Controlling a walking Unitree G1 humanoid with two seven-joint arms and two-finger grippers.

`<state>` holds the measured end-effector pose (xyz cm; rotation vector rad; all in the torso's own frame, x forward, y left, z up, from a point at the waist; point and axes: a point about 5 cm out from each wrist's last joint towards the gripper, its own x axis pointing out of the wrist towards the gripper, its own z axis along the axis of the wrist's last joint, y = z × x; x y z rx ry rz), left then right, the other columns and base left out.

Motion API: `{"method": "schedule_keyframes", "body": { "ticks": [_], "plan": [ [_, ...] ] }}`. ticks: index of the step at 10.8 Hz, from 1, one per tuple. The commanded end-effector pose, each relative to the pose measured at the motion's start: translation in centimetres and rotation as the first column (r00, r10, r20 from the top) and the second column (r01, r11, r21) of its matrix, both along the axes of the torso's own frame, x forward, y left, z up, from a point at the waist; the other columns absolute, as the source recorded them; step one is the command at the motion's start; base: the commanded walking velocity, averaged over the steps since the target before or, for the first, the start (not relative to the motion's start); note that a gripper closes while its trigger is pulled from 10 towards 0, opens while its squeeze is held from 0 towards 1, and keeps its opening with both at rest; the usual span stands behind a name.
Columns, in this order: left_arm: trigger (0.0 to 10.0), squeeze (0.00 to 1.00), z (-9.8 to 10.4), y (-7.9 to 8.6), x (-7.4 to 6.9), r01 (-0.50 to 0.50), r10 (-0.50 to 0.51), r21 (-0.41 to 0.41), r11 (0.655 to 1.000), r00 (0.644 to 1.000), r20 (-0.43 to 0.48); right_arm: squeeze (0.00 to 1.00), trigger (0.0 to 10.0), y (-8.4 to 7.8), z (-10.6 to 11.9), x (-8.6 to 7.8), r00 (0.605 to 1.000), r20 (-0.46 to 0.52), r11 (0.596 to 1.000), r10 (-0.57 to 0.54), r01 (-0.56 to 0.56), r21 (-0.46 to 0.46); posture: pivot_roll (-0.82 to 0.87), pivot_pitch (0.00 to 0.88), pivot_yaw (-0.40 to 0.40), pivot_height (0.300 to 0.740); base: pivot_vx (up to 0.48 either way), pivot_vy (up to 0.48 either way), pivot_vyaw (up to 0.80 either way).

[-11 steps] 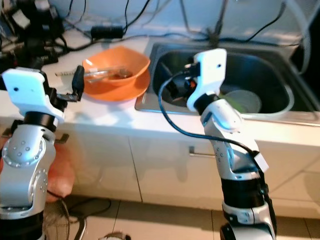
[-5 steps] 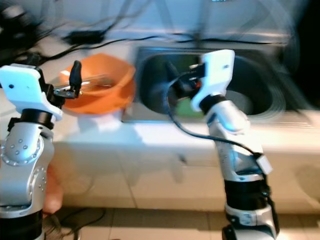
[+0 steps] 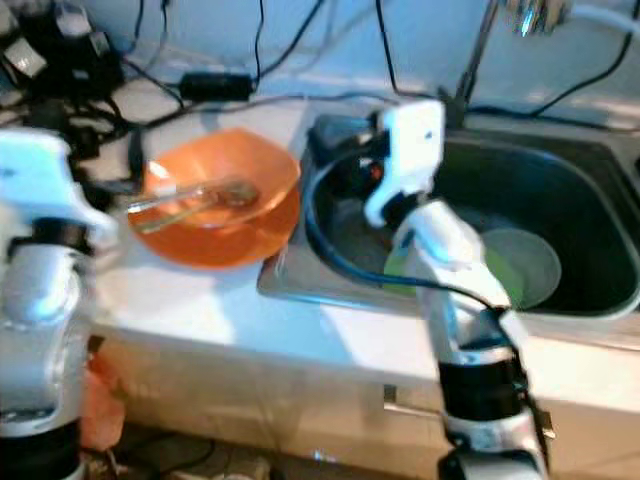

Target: Kitchen organization

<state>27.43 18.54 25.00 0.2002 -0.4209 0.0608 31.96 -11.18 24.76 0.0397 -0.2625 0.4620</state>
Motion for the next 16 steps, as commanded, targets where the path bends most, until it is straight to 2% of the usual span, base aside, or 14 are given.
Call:
{"method": "schedule_keyframes", "body": {
  "ticks": [1, 4, 6, 7, 9, 11, 12, 14, 16],
  "plan": [
    [10.0, 0.0, 0.2, -0.2, -0.2, -0.001, 0.001, 0.008, 1.0, 1.0, 0.007, 0.0, 10.0, -0.6, -0.1, -0.1, 1.0, 0.001, 1.0, -0.015, 0.015, 0.009, 0.08, 0.073, 0.006, 0.74, 0.0, 0.0, 0.0],
    [10.0, 0.0, -0.2, -0.2, -0.2, -0.006, 0.006, 0.024, 1.0, 1.0, 0.003, 0.0, 10.0, -0.5, -0.2, 0.0, 1.0, 0.0, 1.0, -0.013, 0.013, 0.006, 0.09, 0.07, 0.003, 0.74, 0.0, 0.0, 0.0],
    [10.0, 0.0, -0.8, -0.5, -1.0, 0.041, -0.044, 0.096, 0.995, 0.999, 0.024, 0.0, 10.0, -0.5, -0.2, 0.0, 1.0, -0.004, 1.0, -0.007, 0.007, 0.011, 0.09, 0.069, 0.003, 0.74, 0.0, 0.0, 0.0],
    [10.0, 0.0, -2.0, -0.2, -1.4, 0.036, -0.036, 0.104, 0.994, 0.999, -0.002, 0.0, 10.0, -0.6, -0.3, 0.0, 1.0, -0.017, 1.0, 0.0, 0.0, 0.002, 0.09, 0.07, 0.002, 0.74, 0.0, 0.0, 0.0],
    [10.0, 0.0, -2.5, 0.0, -1.2, 0.026, -0.025, 0.057, 0.998, 0.999, -0.032, 0.0, 10.0, -0.4, -1.5, 0.0, 0.989, -0.128, 0.992, 0.075, -0.087, -0.086, 0.09, 0.072, -0.001, 0.74, 0.0, 0.0, 0.0],
    [10.0, 0.0, -2.6, -0.5, -0.9, 0.078, -0.079, -0.017, 0.997, 0.996, -0.05, 0.0, 10.0, 0.7, -2.2, -1.0, 0.965, -0.185, 0.957, 0.187, -0.221, -0.187, 0.08, 0.072, -0.003, 0.74, 0.0, 0.0, 0.0],
    [10.0, 0.0, -2.6, -1.0, -0.8, 0.115, -0.118, -0.048, 0.992, 0.991, -0.06, 0.0, 10.0, 0.8, -2.5, -1.3, 0.959, -0.201, 0.948, 0.199, -0.24, -0.211, 0.08, 0.073, -0.004, 0.74, 0.0, 0.0, 0.0],
    [10.0, 0.0, -2.7, -2.0, -0.7, 0.174, -0.179, -0.073, 0.982, 0.981, -0.078, 0.0, 10.0, 0.8, -2.4, -1.2, 0.963, -0.196, 0.959, 0.186, -0.222, -0.178, 0.08, 0.075, -0.004, 0.74, 0.0, 0.0, 0.0],
    [10.0, 0.0, -2.5, -1.8, -0.5, 0.166, -0.171, -0.076, 0.983, 0.982, -0.074, 0.0, 10.0, 0.9, -2.1, -1.2, 0.967, -0.182, 0.963, 0.18, -0.211, -0.169, 0.08, 0.075, -0.003, 0.74, 0.0, 0.0, 0.0]
  ]
}}
